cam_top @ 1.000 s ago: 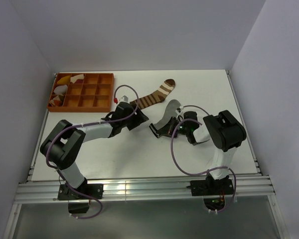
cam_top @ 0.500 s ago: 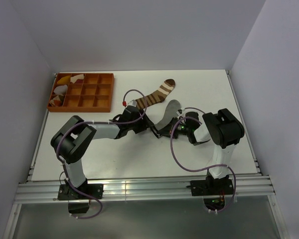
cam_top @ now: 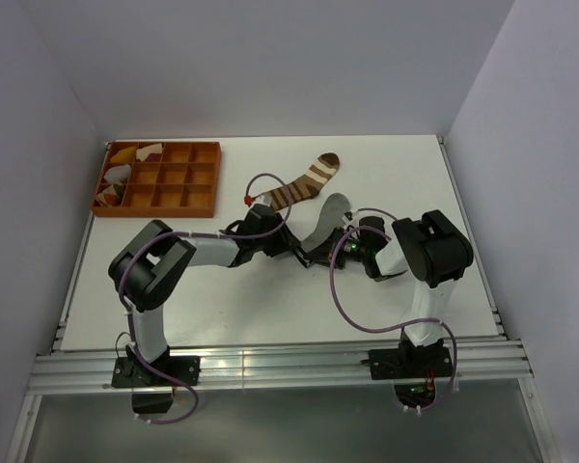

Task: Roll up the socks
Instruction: Roll the sock at the center of the board.

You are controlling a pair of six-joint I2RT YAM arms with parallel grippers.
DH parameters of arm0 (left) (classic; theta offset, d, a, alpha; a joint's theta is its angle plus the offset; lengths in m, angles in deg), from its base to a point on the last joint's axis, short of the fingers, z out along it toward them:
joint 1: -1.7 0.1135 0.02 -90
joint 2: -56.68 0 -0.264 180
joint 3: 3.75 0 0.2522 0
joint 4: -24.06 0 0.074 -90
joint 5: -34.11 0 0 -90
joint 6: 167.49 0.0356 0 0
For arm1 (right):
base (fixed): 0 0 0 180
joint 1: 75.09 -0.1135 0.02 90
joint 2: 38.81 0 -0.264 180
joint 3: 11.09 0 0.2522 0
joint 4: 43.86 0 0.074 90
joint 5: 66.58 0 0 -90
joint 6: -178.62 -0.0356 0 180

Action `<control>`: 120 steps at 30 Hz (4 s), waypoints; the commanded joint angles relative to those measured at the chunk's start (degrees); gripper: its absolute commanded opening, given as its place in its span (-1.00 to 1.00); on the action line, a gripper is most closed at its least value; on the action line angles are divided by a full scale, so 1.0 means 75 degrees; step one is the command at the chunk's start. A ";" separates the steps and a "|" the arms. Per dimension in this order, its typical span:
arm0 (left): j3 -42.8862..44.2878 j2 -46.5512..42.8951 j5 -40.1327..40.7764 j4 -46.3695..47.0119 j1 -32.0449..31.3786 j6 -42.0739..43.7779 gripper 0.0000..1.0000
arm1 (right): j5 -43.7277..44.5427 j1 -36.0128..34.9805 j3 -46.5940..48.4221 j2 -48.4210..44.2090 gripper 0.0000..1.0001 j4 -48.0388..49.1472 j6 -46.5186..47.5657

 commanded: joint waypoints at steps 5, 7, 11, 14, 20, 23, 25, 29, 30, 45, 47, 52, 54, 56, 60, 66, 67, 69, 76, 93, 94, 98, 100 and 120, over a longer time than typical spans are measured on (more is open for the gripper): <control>0.0241 0.0418 0.0295 -0.0941 -0.0103 0.0387 -0.50 | 0.0296 0.0052 0.0024 0.0042 -1.00 -0.0967 0.0480; 0.0347 0.0406 0.0331 -0.1106 -0.0104 0.0481 -0.75 | 0.0437 0.0041 0.0106 -0.0146 -0.95 -0.1400 0.0796; 0.0616 0.0371 0.0331 -0.1656 -0.0115 0.0692 -0.99 | 0.0835 0.0029 0.0294 -0.1010 -0.66 -0.2488 0.1591; 0.0897 0.0301 0.0810 -0.2137 -0.0115 0.0879 -0.99 | 0.1315 -0.0029 0.0434 -0.1795 -0.38 -0.3052 0.2061; 0.1424 0.0195 0.1420 -0.3180 -0.0197 0.1371 -0.99 | 0.3247 -0.0800 0.0751 -0.3436 -0.03 -0.4739 0.3769; 0.1577 0.0172 0.1467 -0.3356 -0.0232 0.1547 -0.99 | 0.4536 -0.1549 0.0822 -0.3965 0.03 -0.5011 0.4520; 0.1659 0.0207 0.1432 -0.3392 -0.0244 0.1606 -0.99 | 0.4994 -0.1891 0.0810 -0.4060 0.08 -0.4976 0.4769; 0.1742 0.0265 0.1362 -0.3532 -0.0267 0.1629 -0.99 | 0.5767 -0.2513 0.0810 -0.3886 0.14 -0.4684 0.5214; 0.1742 0.0265 0.1350 -0.3544 -0.0268 0.1630 -0.99 | 0.5932 -0.2758 0.0833 -0.3804 0.15 -0.4672 0.5273; 0.1906 0.0336 0.1186 -0.3755 -0.0268 0.1852 -0.99 | 0.8265 -0.4494 0.1665 -0.2655 0.14 -0.4730 0.6328; 0.1929 0.0347 0.1163 -0.3755 -0.0256 0.1829 -0.99 | 0.8324 -0.4599 0.1735 -0.2444 0.12 -0.4765 0.6329; 0.1941 0.0371 0.1081 -0.3720 -0.0244 0.1735 -0.99 | 0.8418 -0.4752 0.1794 -0.2092 0.08 -0.4636 0.6329; 0.1953 0.0406 0.1046 -0.3720 -0.0232 0.1677 -0.99 | 0.8348 -0.4845 0.1759 -0.2045 0.07 -0.4520 0.6293; 0.1930 0.0418 0.1011 -0.3685 -0.0232 0.1606 -0.99 | 0.8278 -0.4904 0.1701 -0.2045 0.06 -0.4298 0.6119; 0.1801 0.0359 0.0893 -0.3498 -0.0197 0.1442 -0.99 | 0.8218 -0.4916 0.1327 -0.2302 0.05 -0.3981 0.5884; 0.1613 0.0347 0.0800 -0.3392 -0.0115 0.1360 -0.99 | 0.8406 -0.4893 0.0928 -0.3029 0.05 -0.3512 0.6012; 0.1590 0.0347 0.0799 -0.3392 -0.0104 0.1360 -0.99 | 0.8522 -0.4893 0.0869 -0.3169 0.05 -0.3442 0.5977; 0.1601 0.0359 0.0799 -0.3403 -0.0104 0.1372 -0.99 | 0.8698 -0.4893 0.0613 -0.3322 0.07 -0.3173 0.5895; 0.1648 0.0418 0.0729 -0.3485 -0.0080 0.1360 -0.99 | 0.8957 -0.4905 -0.0139 -0.3791 0.13 -0.2211 0.6362; 0.1672 0.0359 0.0588 -0.3626 -0.0092 0.1465 -0.99 | 0.9238 -0.5280 0.0212 -0.2503 0.10 -0.1624 0.7313; 0.1683 0.0359 0.0600 -0.3626 -0.0092 0.1466 -0.99 | 0.9273 -0.5291 0.0247 -0.2456 0.09 -0.1648 0.7313; 0.1707 0.0371 0.0553 -0.3638 -0.0092 0.1454 -0.99 | 0.9297 -0.5373 0.0388 -0.2209 0.06 -0.1660 0.7522; 0.1707 0.0359 0.0553 -0.3638 -0.0080 0.1442 -0.99 | 0.9343 -0.5443 0.0446 -0.2092 0.04 -0.1741 0.7524; 0.1391 -0.0016 0.0471 -0.3193 0.0048 0.1102 -0.78 | 0.9099 -0.5398 0.0705 -0.1963 -1.00 -0.2772 0.6236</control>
